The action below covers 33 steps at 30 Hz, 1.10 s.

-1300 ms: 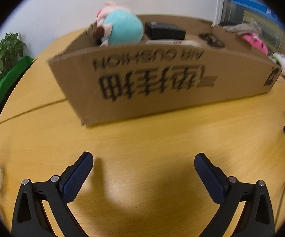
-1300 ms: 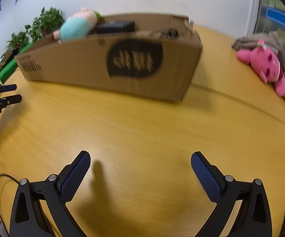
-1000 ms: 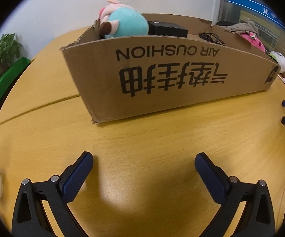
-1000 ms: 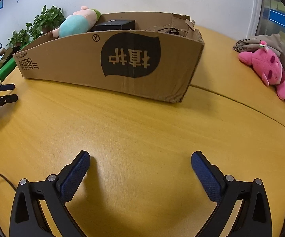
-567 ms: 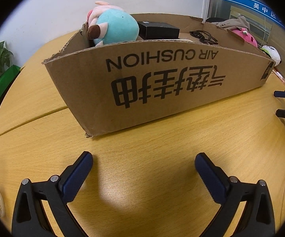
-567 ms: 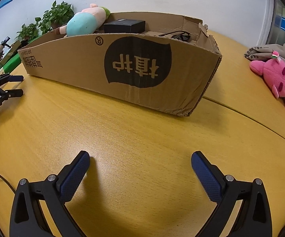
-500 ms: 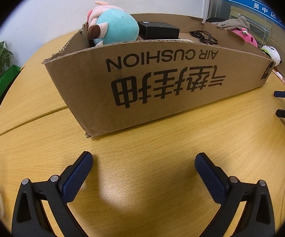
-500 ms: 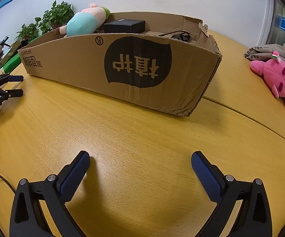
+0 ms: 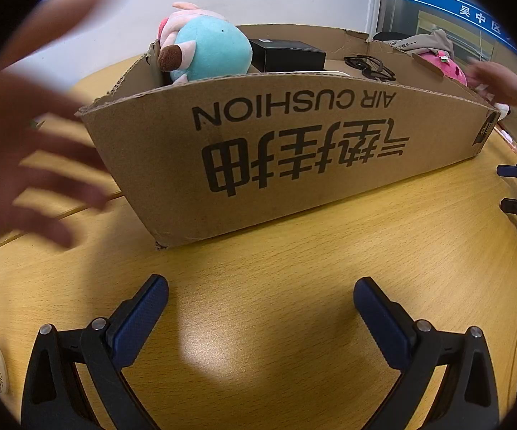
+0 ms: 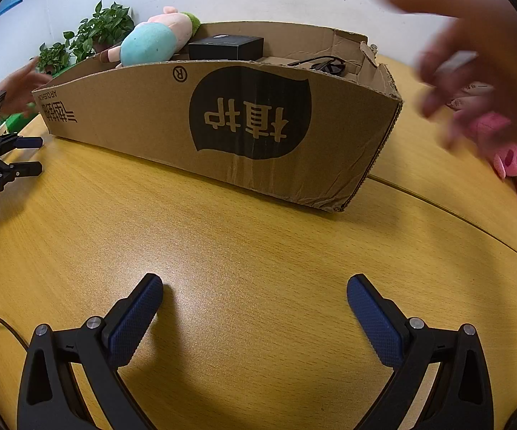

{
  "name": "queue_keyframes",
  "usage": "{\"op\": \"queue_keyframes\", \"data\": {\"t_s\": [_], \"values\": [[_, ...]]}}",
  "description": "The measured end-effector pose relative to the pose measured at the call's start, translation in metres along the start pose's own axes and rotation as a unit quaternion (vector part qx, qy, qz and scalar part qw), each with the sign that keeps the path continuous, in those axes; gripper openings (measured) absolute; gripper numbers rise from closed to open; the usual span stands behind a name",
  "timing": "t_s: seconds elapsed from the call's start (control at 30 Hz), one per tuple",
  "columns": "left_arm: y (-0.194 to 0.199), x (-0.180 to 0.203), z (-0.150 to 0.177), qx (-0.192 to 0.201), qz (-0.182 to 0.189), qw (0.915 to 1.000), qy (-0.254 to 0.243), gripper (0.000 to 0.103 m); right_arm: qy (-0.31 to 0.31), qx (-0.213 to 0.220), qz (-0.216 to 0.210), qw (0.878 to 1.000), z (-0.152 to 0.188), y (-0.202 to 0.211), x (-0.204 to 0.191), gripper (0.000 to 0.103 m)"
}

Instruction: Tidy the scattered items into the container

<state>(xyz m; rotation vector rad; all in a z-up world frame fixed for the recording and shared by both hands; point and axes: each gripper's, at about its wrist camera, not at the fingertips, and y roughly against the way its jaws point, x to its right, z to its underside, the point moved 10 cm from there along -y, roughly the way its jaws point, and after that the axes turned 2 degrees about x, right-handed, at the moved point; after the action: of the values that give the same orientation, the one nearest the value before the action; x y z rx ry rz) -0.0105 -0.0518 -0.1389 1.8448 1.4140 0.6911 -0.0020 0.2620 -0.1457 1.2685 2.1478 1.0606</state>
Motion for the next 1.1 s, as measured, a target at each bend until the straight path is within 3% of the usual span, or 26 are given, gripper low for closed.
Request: {"op": "queue_keyframes", "data": {"t_s": [1.1], "values": [[0.0003, 0.0079, 0.0, 0.001, 0.003, 1.0, -0.005, 0.103, 0.002, 0.0, -0.003, 1.0, -0.0007, 0.0008, -0.0011, 0.103]]}}
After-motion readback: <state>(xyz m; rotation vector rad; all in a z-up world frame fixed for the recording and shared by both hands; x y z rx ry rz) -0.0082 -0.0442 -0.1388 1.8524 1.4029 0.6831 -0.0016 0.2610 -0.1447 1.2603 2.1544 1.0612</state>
